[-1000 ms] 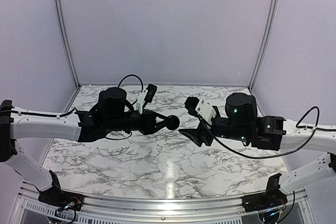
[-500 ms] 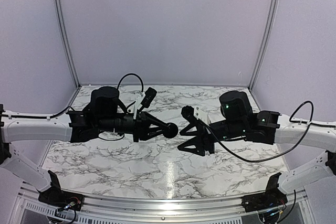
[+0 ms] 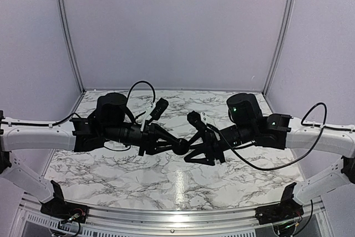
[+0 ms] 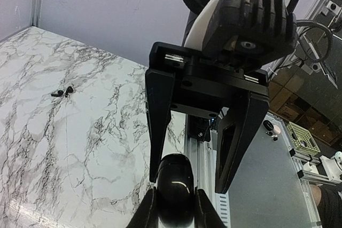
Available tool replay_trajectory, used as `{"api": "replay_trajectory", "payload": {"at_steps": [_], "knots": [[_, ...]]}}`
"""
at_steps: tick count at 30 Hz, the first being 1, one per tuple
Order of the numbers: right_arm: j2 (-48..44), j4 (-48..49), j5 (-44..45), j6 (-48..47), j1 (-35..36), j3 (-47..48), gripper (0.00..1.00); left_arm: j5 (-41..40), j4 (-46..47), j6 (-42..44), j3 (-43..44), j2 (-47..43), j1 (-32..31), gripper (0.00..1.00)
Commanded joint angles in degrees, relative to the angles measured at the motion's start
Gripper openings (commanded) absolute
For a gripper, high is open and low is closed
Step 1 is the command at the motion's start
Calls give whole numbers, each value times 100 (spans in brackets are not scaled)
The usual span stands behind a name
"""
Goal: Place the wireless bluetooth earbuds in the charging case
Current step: Pass from the left arm to the right
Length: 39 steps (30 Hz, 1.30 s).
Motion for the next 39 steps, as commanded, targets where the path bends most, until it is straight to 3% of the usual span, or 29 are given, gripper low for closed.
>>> {"api": "replay_trajectory", "payload": {"at_steps": [1, 9, 19, 25, 39], "knots": [[100, -9, -275, 61, -31, 335, 51, 197, -119, 138, 85, -118, -67, 6], [187, -44, -343, 24, -29, 411, 42, 168, -297, 269, 173, -87, -112, 6], [237, -89, -442, -70, -30, 429, 8, 22, -467, 376, 243, -101, -121, 8], [185, -44, -473, -63, -34, 411, 0, -337, -511, 358, 210, -203, -97, 23], [70, 10, -622, -105, -29, 328, 0, -725, -548, 391, 65, -409, 95, 53]]}}
